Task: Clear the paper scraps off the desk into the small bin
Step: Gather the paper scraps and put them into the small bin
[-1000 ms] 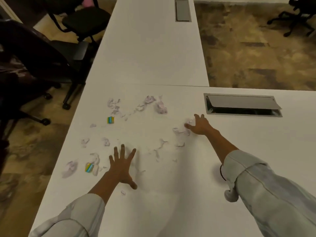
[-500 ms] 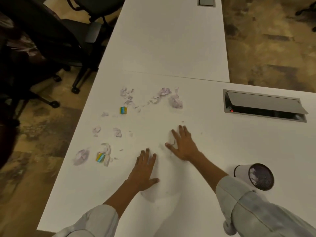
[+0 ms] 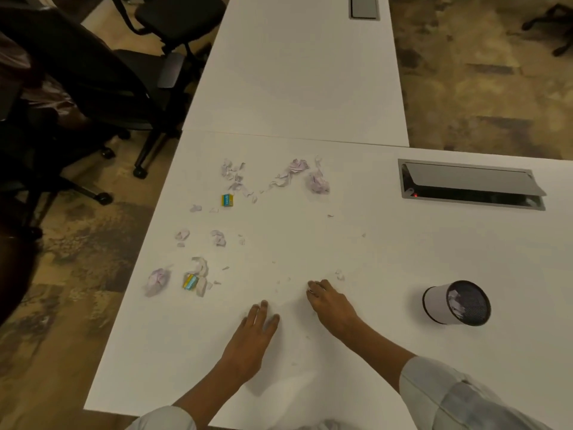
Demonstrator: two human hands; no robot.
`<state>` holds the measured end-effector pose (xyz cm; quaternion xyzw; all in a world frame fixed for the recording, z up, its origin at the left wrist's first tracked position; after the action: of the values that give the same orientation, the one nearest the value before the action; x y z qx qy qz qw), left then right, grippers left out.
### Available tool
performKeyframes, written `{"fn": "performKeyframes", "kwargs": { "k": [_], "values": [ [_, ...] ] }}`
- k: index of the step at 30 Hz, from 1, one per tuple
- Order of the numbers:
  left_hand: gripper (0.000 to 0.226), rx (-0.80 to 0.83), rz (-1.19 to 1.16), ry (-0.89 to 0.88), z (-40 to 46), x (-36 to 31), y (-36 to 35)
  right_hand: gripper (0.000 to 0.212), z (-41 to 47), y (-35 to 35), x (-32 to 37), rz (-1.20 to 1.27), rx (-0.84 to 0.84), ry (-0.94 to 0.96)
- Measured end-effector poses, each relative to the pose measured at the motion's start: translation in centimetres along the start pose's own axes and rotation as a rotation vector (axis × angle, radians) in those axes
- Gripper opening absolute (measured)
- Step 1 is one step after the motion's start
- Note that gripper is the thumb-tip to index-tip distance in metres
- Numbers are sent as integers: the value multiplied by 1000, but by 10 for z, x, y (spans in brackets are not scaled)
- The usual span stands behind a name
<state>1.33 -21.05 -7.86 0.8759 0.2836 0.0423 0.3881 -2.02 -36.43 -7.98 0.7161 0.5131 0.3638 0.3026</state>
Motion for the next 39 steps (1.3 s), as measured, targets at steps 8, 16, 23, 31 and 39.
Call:
{"fn": "performKeyframes", "kwargs": {
  "k": [8, 16, 23, 31, 39],
  "values": [
    [44, -88, 188, -70, -9, -11, 9, 33, -9, 25, -39, 523, -198, -180],
    [33, -190, -61, -24, -9, -10, 41, 13, -86, 51, -106, 995, -496, -352],
    [17, -311, -478, -169, 23, -84, 122, 15, -179, 57, -182, 1239, -697, -453],
    [19, -336, -706, -392, 60, -267, 184, 14, -259, 48, -264, 1353, -1027, -671],
    [29, -247, -834, -376, 94, -331, 186, 7, -258, 32, -295, 1516, -1109, -547]
  ]
}}
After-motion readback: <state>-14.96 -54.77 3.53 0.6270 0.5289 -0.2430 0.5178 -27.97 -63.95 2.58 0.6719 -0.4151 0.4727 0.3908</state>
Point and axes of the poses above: each hand's wrist, its own z-axis towards the middle knuckle, its own y-axis out of the back of the hand, x = y × z, the point moved 10 cm from there along z, towards the middle knuckle, and after that the axes turned 14 degrees about x, right-handed, at the moved point
